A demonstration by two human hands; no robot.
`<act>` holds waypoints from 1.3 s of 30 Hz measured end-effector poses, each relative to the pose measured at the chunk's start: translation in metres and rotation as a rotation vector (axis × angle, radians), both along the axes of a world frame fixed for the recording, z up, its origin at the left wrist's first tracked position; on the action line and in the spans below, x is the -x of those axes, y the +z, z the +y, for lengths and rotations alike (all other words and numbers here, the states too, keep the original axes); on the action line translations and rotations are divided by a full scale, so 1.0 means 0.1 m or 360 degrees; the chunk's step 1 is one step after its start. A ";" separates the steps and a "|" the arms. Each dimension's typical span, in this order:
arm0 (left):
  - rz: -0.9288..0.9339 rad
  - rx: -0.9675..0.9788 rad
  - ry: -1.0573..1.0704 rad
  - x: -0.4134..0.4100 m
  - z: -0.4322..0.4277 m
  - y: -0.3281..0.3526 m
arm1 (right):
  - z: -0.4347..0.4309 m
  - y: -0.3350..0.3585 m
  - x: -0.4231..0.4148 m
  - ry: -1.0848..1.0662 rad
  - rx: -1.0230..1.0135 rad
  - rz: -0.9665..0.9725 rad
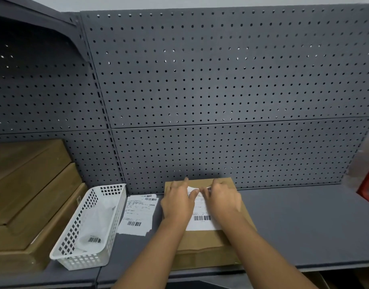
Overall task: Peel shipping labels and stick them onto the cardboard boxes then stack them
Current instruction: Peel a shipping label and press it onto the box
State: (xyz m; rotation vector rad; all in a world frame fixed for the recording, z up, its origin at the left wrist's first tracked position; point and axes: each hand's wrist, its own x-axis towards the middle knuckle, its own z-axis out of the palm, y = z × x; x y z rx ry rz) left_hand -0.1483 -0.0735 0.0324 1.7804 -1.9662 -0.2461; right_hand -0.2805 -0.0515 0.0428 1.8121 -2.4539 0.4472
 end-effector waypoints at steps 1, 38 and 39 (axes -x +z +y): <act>-0.0013 -0.0002 0.0019 0.00 -0.01 0.00 | 0.00 0.00 0.01 -0.0006 -0.0005 -0.0025; -0.0194 -0.0100 0.0014 0.02 -0.17 0.09 | -0.20 0.05 0.19 -0.0007 -0.0066 -0.0329; -0.0227 -0.0097 0.0029 0.03 -0.17 0.08 | -0.18 0.03 0.17 -0.0008 -0.0041 -0.0273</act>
